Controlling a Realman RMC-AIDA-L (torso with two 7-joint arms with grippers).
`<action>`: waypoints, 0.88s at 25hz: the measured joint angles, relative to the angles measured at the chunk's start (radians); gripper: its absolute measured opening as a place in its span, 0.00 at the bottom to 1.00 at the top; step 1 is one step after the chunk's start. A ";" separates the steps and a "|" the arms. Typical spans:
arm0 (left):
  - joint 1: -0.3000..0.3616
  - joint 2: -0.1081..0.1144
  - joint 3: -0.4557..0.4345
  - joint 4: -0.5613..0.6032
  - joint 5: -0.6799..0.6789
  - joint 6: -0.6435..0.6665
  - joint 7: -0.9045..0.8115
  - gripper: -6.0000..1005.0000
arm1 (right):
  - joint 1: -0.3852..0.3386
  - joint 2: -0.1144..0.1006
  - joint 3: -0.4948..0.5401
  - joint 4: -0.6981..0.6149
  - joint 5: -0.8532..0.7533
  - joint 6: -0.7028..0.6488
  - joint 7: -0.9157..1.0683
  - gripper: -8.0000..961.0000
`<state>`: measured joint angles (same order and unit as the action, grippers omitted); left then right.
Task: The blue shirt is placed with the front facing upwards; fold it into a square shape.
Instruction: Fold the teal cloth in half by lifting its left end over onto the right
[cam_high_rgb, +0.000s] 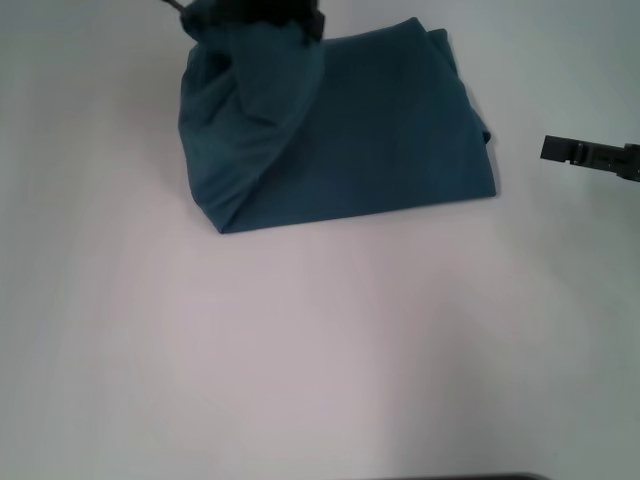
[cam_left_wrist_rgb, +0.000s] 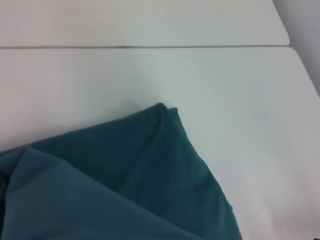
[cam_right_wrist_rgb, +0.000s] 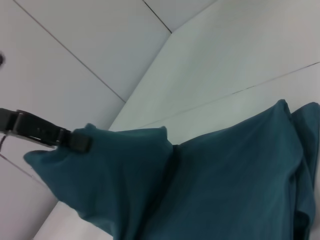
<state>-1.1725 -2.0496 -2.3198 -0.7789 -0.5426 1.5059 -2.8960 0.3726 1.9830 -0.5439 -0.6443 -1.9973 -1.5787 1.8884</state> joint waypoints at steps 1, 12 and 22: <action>-0.005 -0.002 0.011 0.011 0.001 -0.013 -0.001 0.07 | 0.000 0.001 0.000 0.000 0.000 0.000 0.000 0.86; -0.026 -0.044 0.090 0.062 0.006 -0.115 -0.011 0.07 | 0.006 0.003 0.000 0.000 0.000 -0.001 0.009 0.86; -0.129 -0.022 0.147 0.079 0.131 -0.087 -0.080 0.07 | 0.014 0.001 0.000 0.000 -0.003 0.000 0.025 0.85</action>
<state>-1.3014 -2.0718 -2.1726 -0.6998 -0.4115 1.4193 -2.9762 0.3864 1.9835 -0.5435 -0.6443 -2.0005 -1.5784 1.9129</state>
